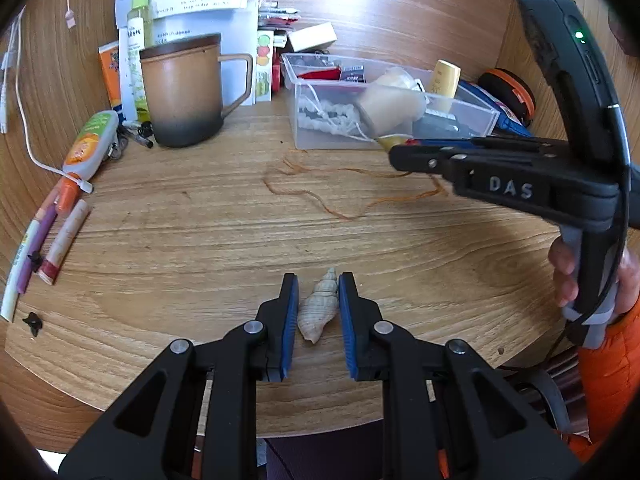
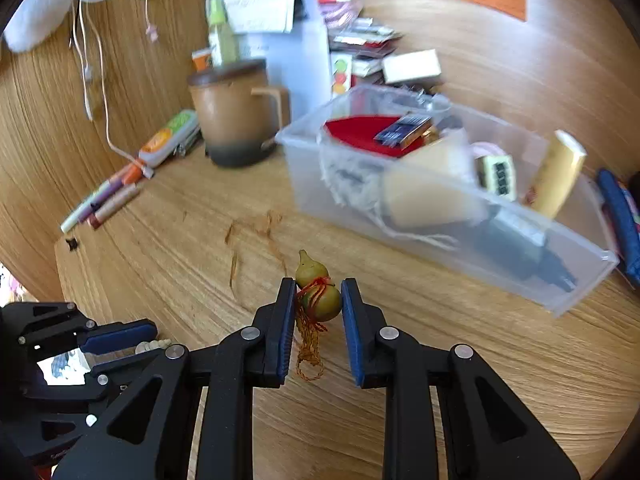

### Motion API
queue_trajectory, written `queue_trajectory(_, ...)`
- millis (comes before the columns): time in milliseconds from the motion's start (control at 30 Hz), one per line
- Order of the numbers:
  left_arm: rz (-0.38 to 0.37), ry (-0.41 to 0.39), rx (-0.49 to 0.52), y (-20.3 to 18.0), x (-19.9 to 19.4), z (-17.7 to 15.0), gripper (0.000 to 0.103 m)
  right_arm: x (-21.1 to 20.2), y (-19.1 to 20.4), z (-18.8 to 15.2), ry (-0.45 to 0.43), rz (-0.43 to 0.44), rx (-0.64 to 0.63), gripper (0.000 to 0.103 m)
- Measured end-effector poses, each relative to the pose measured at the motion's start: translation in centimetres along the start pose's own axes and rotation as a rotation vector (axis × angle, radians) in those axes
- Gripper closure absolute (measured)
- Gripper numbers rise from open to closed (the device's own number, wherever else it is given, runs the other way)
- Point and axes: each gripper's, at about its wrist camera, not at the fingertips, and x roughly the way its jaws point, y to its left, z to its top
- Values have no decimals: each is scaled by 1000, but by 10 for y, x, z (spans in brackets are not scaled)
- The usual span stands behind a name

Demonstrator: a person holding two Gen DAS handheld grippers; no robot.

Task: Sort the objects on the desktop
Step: 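Carry the seashell with the left gripper while the right carries the gourd charm over the box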

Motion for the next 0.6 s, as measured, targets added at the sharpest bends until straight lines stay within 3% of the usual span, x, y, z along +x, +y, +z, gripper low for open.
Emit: queue_trajectory(600,31,-72,46,-30,5,54,84,-61,-36,11,-132,-36,39,82)
